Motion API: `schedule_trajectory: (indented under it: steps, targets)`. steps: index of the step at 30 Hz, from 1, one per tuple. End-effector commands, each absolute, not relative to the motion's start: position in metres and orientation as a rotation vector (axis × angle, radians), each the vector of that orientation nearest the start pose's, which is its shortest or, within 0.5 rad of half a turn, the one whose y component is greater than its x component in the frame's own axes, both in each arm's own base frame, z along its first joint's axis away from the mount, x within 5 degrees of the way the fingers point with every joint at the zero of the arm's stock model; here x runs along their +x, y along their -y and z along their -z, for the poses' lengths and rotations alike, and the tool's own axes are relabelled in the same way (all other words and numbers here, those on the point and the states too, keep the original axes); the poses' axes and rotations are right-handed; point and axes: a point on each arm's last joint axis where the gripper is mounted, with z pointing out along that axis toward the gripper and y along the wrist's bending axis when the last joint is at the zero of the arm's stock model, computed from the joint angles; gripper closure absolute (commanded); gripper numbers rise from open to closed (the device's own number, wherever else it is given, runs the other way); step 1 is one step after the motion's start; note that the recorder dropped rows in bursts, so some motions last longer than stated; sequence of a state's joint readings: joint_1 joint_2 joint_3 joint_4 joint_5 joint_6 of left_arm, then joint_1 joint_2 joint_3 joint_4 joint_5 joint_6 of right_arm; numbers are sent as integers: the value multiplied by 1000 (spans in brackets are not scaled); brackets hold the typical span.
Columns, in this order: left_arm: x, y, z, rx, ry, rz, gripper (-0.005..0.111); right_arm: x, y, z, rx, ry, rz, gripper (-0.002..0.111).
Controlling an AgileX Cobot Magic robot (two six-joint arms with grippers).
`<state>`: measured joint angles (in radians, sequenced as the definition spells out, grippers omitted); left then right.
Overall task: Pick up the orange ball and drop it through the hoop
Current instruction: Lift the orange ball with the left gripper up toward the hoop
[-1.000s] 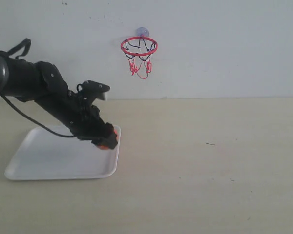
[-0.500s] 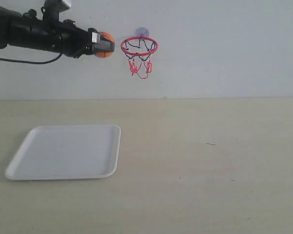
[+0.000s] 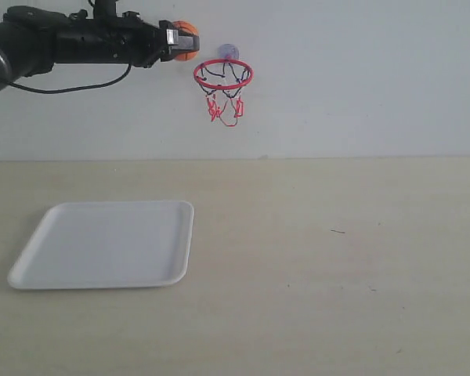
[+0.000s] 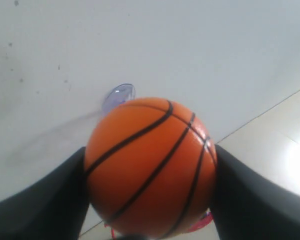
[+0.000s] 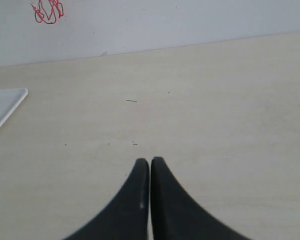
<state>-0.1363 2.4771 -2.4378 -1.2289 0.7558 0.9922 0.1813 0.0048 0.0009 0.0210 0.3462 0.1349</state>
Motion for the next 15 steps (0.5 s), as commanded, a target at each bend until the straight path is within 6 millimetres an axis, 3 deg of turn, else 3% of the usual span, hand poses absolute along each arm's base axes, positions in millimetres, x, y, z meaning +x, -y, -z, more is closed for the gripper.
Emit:
schedule_trajectory:
  steps: [1, 5, 15]
  targets:
    - [556, 141, -283, 437, -1715, 917, 103, 53, -10, -183, -34, -1824, -237, 108]
    - [559, 149, -268, 433, -1723, 958, 103, 53, -10, -183, -34, -1824, -237, 108]
    - [554, 179, -268, 440, -1688, 972, 103, 53, -10, -183, -34, -1824, -237, 108]
